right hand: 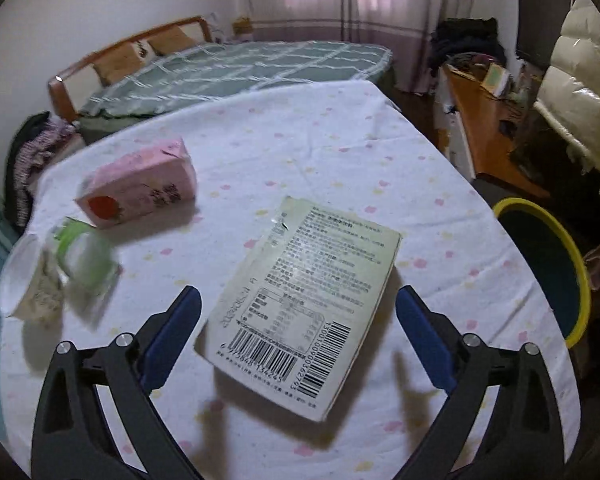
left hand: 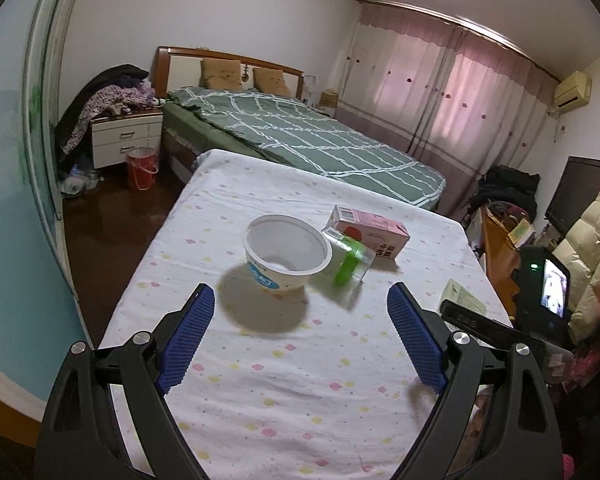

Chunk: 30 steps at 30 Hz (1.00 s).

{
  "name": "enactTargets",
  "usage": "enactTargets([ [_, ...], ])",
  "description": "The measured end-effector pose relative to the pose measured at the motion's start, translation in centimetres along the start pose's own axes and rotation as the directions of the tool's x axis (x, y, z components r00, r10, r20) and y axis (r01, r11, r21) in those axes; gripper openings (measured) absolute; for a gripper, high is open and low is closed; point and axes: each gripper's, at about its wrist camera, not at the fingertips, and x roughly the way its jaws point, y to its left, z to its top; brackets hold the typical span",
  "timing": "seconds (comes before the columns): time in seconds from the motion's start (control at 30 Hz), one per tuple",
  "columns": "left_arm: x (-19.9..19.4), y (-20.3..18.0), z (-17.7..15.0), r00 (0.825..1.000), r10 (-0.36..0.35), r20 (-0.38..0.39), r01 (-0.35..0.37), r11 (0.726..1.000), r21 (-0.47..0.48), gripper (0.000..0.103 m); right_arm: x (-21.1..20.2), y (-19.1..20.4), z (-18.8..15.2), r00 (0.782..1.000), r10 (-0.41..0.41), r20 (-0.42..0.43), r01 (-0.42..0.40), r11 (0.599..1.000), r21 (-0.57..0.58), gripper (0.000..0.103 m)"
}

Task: Collect trash
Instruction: 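Move the right tool over the table to the beige barcode box, then close the right tool on the beige box, then carry the beige box over the bin and open the right tool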

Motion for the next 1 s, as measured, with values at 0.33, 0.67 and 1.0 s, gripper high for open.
enactTargets([
  [0.33,0.1,-0.3,-0.5,0.999,-0.051,0.009,0.051,0.998,-0.023,0.087,-0.6,-3.4,-1.5,1.0,-0.028,-0.005,0.028,1.0,-0.003,0.093],
  [0.67,-0.1,-1.3,-1.1,0.998,-0.058,0.025,0.059,0.998,-0.035,0.087,0.9,-3.6,-1.6,0.998,0.026,-0.05,-0.028,0.999,-0.041,0.069],
  [1.0,1.1,-2.7,-1.3,0.999,-0.053,0.001,0.053,0.999,-0.005,0.087,-1.3,-7.2,-1.9,0.997,0.075,0.007,-0.075,0.997,-0.007,0.068],
])
